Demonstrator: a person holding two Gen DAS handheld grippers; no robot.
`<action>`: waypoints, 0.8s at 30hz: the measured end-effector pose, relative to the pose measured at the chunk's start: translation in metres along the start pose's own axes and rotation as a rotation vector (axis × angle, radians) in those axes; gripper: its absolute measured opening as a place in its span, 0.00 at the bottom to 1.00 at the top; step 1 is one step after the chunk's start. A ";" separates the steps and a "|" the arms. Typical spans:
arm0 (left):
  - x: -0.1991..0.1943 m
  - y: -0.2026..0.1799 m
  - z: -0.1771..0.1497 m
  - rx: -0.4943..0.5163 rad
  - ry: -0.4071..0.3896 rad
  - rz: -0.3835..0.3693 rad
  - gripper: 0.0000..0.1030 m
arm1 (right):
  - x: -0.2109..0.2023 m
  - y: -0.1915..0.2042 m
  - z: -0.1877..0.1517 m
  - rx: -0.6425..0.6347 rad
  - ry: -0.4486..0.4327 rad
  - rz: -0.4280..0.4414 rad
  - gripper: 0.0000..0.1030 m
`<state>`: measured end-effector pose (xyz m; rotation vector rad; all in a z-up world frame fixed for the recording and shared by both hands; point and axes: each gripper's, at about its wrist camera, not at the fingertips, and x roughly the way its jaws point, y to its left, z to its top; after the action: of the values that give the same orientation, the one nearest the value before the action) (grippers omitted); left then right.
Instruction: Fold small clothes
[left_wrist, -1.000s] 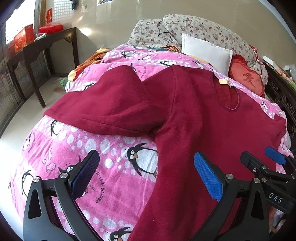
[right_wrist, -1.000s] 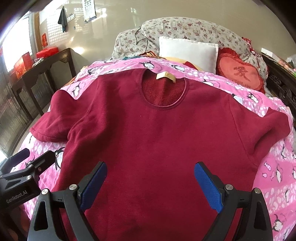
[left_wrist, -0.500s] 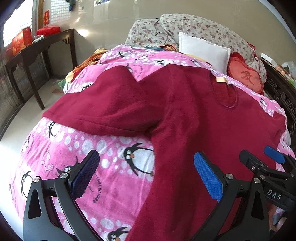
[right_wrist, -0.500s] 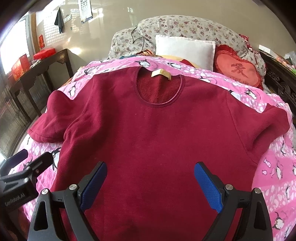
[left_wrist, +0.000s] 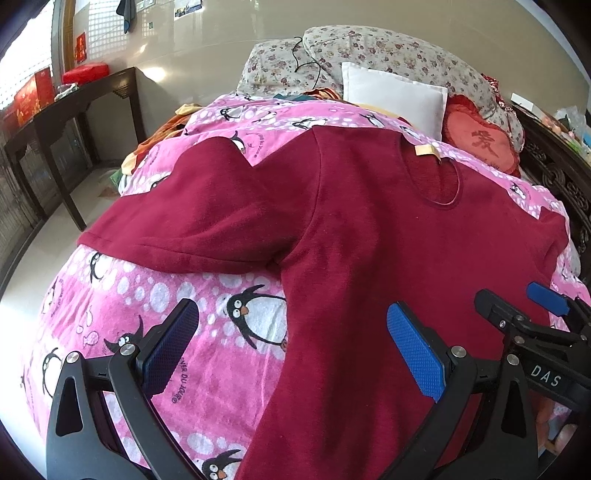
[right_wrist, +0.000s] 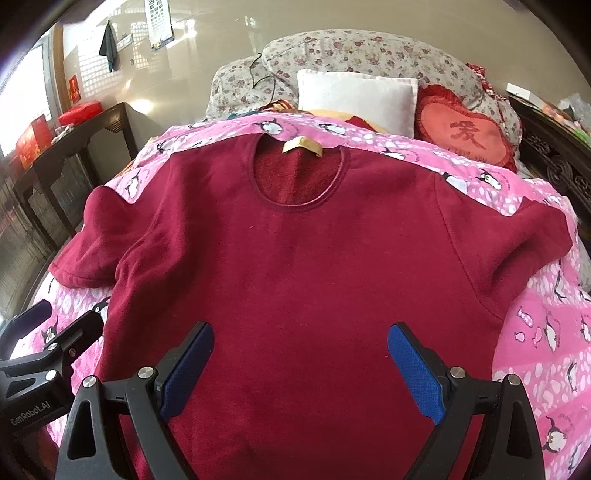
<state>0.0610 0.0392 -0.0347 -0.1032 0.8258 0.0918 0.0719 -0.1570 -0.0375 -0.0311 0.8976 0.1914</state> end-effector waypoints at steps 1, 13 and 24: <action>0.000 0.000 0.000 0.002 -0.001 0.002 1.00 | 0.000 -0.001 0.000 0.004 -0.001 -0.002 0.92; -0.001 0.057 0.003 -0.115 0.035 -0.074 1.00 | 0.001 -0.004 0.000 0.000 0.014 0.010 0.92; 0.050 0.253 0.012 -0.829 0.053 -0.151 0.96 | 0.015 0.016 0.008 -0.073 0.051 0.043 0.92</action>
<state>0.0727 0.2930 -0.0774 -0.9497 0.7873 0.2863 0.0843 -0.1382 -0.0431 -0.0845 0.9425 0.2648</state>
